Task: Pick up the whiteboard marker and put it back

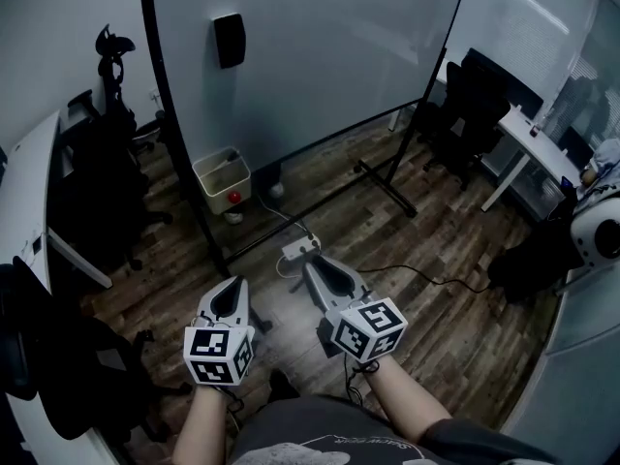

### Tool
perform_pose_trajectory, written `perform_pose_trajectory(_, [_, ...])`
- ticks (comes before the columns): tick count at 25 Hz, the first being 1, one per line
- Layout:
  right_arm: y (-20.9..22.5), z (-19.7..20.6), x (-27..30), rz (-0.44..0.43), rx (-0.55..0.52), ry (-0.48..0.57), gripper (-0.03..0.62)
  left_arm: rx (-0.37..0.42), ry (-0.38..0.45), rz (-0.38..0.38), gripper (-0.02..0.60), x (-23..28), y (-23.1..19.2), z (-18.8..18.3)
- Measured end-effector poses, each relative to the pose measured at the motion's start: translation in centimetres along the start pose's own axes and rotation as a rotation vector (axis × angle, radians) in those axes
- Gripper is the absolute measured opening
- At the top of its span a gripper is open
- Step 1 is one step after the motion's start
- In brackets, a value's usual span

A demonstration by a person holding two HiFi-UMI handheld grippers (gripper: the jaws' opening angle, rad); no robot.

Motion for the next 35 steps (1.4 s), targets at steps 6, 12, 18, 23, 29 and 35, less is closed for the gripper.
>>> perform_pose_trajectory(6, [0.1, 0.7, -4.1, -0.016, 0.013, -0.012, 0.080, -0.007, 0.004, -0.025, 0.012, -2.2, 3.3, 0.8])
perform_pose_trajectory(12, [0.2, 0.8, -7.3, -0.034, 0.015, -0.009, 0.080, -0.001, 0.011, -0.030, 0.012, -3.6, 6.6, 1.4])
perform_pose_trajectory(18, [0.6, 0.5, -9.4, -0.046, 0.005, -0.010, 0.080, 0.004, 0.018, -0.027, 0.012, -4.4, 9.0, 1.4])
perform_pose_trajectory(23, [0.6, 0.5, -10.0, -0.060, 0.001, -0.017, 0.080, 0.004, 0.013, -0.033, 0.012, -4.6, 9.6, 1.8])
perform_pose_trajectory(29, [1.1, 0.9, -10.4, -0.068, 0.008, -0.025, 0.080, 0.016, 0.007, -0.021, 0.012, -4.2, 10.8, 1.9])
perform_pose_trajectory(35, [1.9, 0.6, -8.8, -0.051, 0.012, -0.013, 0.080, 0.015, 0.008, -0.020, 0.012, -2.8, 9.7, 1.2])
Point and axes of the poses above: the fingertips, and each gripper's own axes: x forward along the fingers, y to its right, z out of its underside, the point moved 1 cm from there along -x, backward along the fingers, and after that the axes turned 2 degrees about y, right-handed, at the moved point
